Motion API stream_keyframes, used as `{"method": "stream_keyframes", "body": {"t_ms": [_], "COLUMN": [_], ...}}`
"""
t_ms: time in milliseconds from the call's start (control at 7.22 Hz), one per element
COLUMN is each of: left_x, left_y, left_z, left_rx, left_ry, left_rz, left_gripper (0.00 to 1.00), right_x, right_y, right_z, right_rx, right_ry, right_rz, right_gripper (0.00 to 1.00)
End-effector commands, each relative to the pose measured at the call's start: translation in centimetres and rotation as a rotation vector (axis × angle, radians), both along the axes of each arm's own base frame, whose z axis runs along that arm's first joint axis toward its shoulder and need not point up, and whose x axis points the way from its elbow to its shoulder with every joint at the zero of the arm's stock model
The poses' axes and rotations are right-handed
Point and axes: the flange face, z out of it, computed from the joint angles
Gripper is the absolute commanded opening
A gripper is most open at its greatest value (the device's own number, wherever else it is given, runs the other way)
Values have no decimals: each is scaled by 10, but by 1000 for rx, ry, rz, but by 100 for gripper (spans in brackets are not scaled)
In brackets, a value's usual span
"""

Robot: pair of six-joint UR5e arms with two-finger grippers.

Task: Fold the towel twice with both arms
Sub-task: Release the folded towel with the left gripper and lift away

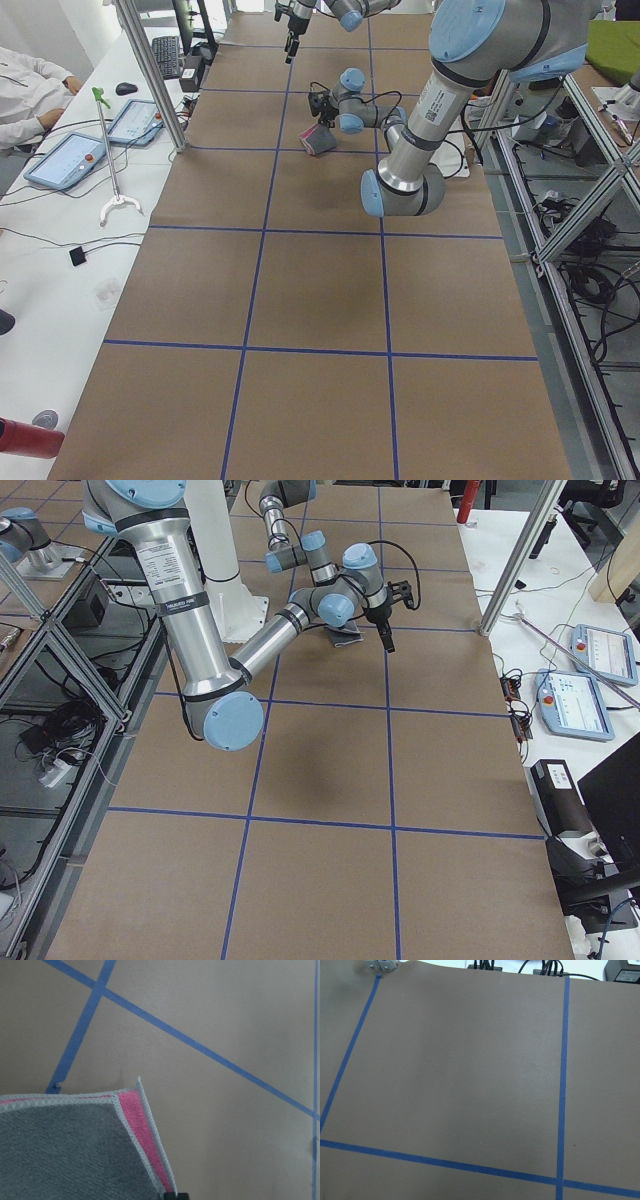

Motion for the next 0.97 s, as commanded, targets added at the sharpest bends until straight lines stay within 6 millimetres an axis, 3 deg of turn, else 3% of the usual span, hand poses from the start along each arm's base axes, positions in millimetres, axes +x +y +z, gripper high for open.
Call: {"method": "stream_keyframes", "body": {"t_ms": [0,416,693,831], "left_x": [3,7,26,26], "left_y": [0,-1,-1,-1], "left_z": [1,-5,-19,-19], "left_rx": [-1,-7,-2,-2], "left_ry": [-4,-1,-9,-9], "left_rz": [1,0,-19,-19], "left_gripper": [0,0,0,0], "right_x": [1,1,1,1], "right_y": [1,1,1,1], "right_z": [-1,-1,0,0], "right_rx": [2,1,1,1], "right_ry": [-2,-1,-1,-1], "right_rz": [0,0,0,0], "right_gripper": [100,100,100,100]}}
